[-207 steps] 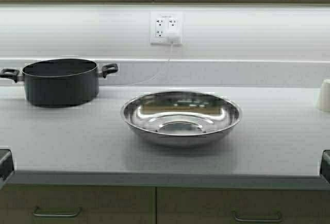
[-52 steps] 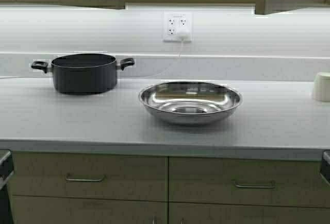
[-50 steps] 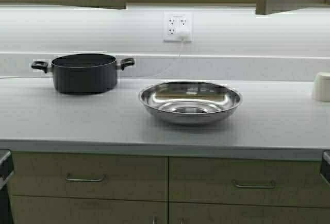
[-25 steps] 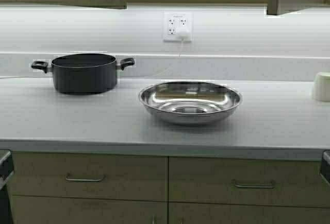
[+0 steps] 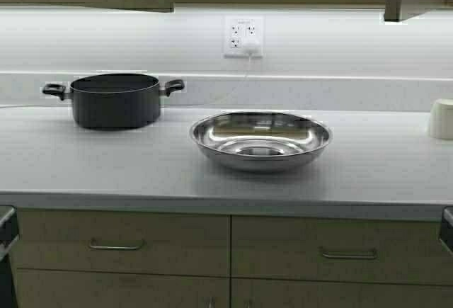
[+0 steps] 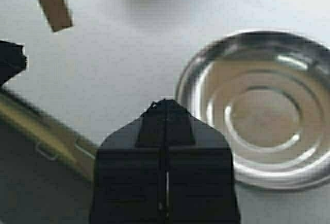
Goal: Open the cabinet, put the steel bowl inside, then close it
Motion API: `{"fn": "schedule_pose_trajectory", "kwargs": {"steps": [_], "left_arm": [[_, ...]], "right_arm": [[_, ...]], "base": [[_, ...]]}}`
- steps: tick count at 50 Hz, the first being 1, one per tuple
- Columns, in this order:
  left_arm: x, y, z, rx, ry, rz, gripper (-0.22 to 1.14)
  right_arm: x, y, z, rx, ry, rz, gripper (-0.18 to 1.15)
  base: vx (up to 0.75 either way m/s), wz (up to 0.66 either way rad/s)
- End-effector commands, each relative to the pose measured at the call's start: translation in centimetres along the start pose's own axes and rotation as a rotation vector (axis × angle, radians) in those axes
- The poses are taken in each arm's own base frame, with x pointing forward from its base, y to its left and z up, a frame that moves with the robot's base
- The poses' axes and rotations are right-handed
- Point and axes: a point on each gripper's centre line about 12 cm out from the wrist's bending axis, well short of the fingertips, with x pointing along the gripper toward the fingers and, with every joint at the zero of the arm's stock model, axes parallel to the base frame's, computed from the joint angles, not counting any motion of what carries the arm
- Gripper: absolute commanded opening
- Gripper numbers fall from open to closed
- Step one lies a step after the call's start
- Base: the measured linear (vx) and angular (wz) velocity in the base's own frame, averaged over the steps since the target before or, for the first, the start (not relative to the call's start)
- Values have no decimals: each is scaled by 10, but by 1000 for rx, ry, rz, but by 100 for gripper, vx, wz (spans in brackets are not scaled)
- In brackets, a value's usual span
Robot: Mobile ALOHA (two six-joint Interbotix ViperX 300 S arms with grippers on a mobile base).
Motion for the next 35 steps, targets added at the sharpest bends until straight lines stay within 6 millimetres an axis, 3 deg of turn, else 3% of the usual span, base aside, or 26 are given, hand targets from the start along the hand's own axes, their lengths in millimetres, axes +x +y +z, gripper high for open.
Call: {"fn": "schedule_pose_trajectory", "kwargs": {"steps": [1,18,26,35], "left_arm": [[25,-5,20,9,-50,-9,3],[106,-14,27,29,-72,-15,3],[141,12,23,8,-64,36,3],[160,44,17,-8,-23,87,3]], "right_arm": [[-6,-12,4,11,-19,-31,8],[-21,-39,-9,43,-9,-100,8],[-29,-49,-13,57,-10,-129,8],[-34,-55,-16,61,-9,-147,8]], "base": [[0,0],[0,0],[0,0],[0,0]]}}
